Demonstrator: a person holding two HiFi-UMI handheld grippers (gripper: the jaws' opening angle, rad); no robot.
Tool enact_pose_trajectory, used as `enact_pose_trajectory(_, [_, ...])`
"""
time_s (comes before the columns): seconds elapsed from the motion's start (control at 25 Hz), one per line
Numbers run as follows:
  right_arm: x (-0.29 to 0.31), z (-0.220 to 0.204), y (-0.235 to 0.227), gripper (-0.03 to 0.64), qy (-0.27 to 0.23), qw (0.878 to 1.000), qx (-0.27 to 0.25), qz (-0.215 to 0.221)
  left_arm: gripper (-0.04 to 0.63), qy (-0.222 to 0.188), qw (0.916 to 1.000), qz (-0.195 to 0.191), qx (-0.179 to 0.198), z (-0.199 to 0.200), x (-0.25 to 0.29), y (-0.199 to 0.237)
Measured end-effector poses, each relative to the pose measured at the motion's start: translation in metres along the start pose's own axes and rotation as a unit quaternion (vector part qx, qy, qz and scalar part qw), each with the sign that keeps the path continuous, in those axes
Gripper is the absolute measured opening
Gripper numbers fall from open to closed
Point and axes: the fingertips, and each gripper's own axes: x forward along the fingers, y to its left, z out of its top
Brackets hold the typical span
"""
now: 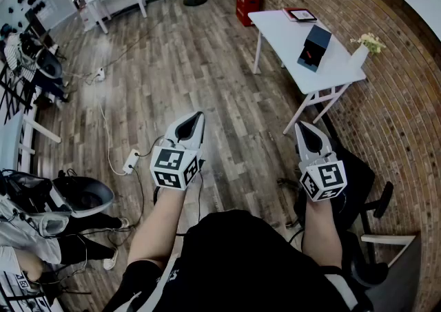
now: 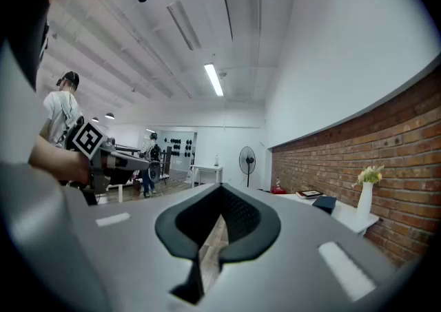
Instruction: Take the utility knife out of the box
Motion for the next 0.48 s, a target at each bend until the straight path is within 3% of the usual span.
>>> enact_pose_trajectory(0.2, [-0.012,0.008,-0.021,-0.003,-0.004,1.0,-0.018,-0.017,0.006,-0.009,0.9995,0.029,-0.012,0.007,0.0,0.015])
enact_pose_trajectory(0.48, [-0.042,0.011,-0.048,-0.002,-0.021,0.999,0.0,-0.036,0.006,-0.006,0.9996,0.024,-0.012,0.01,0.008,-0.01])
